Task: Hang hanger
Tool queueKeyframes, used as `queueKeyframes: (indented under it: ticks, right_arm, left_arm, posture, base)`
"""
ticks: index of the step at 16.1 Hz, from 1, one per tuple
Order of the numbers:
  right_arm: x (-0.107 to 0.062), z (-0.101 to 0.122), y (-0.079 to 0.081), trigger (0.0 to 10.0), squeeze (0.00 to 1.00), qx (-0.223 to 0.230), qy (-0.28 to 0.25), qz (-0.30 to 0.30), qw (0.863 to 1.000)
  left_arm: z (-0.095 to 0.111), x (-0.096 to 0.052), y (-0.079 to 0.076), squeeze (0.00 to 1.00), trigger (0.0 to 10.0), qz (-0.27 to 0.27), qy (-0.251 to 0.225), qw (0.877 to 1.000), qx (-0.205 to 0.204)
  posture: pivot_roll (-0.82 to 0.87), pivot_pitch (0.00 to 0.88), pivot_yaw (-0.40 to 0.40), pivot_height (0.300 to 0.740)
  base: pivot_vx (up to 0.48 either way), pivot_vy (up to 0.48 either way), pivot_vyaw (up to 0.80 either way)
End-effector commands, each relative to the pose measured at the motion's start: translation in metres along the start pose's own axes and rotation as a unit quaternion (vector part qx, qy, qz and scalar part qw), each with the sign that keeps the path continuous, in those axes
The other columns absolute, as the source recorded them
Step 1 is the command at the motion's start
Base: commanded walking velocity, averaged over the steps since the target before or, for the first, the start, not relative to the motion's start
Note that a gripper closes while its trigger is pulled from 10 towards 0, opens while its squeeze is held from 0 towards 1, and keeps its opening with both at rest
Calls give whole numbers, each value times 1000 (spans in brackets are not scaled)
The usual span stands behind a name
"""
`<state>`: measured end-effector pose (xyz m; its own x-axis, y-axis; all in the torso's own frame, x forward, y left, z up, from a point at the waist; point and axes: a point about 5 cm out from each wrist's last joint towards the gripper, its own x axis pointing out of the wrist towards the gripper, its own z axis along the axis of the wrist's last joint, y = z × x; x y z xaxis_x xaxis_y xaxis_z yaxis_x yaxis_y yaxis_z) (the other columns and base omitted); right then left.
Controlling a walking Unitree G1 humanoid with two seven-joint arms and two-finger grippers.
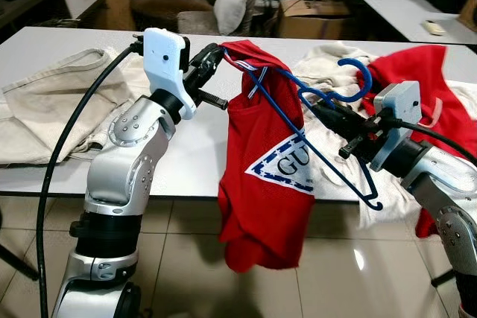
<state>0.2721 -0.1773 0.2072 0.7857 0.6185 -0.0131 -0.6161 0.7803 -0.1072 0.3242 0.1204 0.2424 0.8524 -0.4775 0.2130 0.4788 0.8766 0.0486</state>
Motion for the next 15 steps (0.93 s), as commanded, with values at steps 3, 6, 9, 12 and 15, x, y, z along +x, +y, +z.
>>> queueKeyframes:
  ticks: [3, 6, 9, 12, 15]
  right_arm:
    - [-3, 5, -1, 10000, 0, -21, -6, -6, 1000]
    - [-2, 4, 1, 10000, 0, -28, 1, -1, 1000]
    - [-1, 4, 0, 10000, 0, -36, 3, -3, 999]
    - [-1, 4, 0, 10000, 0, -44, 3, -4, 999]
    - [-2, 3, -1, 10000, 0, -31, 0, -6, 1000]
  left_arm:
    - [4, 2, 2, 0, 10000, 1, -11, 1000, -2]
    - [5, 2, 3, 0, 10000, 5, -13, 1000, -3]
    - [5, 1, 3, 0, 10000, 5, -12, 1000, -3]
    - [5, 2, 2, 0, 10000, 4, -12, 1000, -3]
    - [5, 3, 1, 0, 10000, 2, -16, 1000, -7]
  posture:
    - [-152, 0, -8, 740]
    - [-150, 0, -10, 740]
    - [-149, 0, -11, 740]
    - [-150, 0, -9, 740]
    - [-150, 0, -10, 740]
  base:
    - [318, 0, 0]
    - [351, 0, 138]
    - [363, 0, 800]
    - [361, 0, 0]
    - [339, 0, 0]
